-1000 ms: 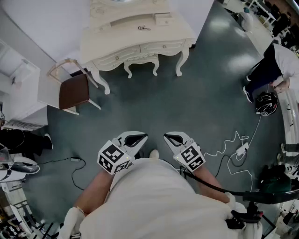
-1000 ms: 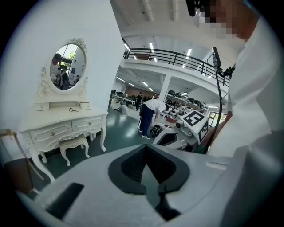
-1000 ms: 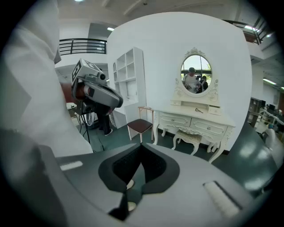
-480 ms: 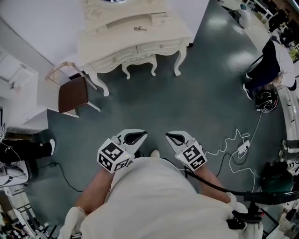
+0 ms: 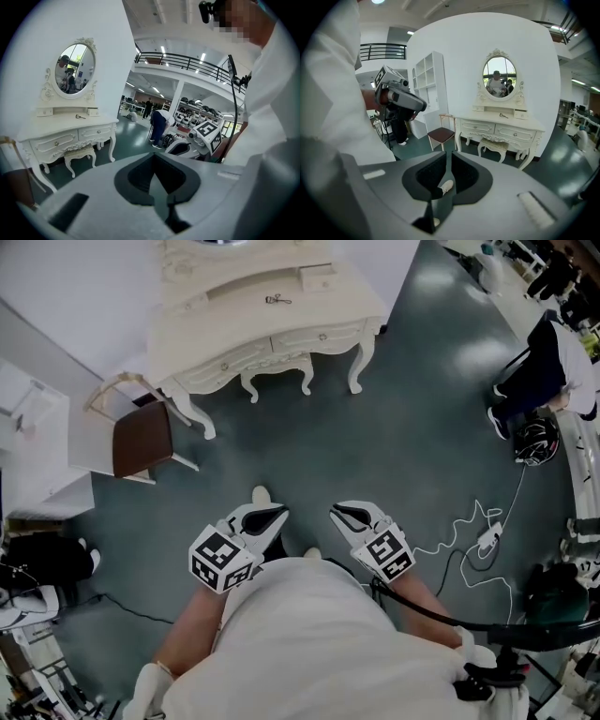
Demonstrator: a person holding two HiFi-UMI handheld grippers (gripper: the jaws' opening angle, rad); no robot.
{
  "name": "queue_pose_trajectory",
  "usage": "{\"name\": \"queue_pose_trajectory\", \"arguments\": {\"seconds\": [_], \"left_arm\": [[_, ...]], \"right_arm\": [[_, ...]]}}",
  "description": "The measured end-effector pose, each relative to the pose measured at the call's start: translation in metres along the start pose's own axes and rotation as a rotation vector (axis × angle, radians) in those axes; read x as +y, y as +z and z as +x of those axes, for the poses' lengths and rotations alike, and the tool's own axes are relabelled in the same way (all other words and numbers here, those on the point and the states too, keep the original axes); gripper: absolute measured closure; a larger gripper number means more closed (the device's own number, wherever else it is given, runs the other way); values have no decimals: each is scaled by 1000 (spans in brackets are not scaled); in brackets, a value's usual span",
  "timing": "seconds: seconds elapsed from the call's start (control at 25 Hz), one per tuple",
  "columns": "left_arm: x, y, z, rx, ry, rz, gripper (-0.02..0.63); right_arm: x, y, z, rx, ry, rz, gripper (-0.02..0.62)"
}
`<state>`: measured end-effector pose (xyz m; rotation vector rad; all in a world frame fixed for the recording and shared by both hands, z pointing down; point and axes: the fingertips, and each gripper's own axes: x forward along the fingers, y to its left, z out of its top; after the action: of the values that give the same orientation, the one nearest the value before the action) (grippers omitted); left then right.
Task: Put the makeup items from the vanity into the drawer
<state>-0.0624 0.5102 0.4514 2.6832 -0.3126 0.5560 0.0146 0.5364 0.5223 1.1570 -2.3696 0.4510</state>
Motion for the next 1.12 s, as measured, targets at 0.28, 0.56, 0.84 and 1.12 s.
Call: {"name": "queue_pose_trajectory", "arguments": {"seconds": [0.28, 0.56, 0.84, 1.12], "left_arm": [[99, 48, 26, -24, -98, 23, 607], [202, 103, 14, -21, -163, 71, 607], [298, 130, -7, -15, -163, 63, 607], [364, 151, -11, -90, -106, 15, 607]], "right_arm": [[-66, 53, 58, 13, -88, 46, 577], [-122, 131, 138, 20, -145, 43, 578], [-158, 198, 215, 32, -146, 7, 575], [-225, 224, 260, 73, -159, -44, 574]]}}
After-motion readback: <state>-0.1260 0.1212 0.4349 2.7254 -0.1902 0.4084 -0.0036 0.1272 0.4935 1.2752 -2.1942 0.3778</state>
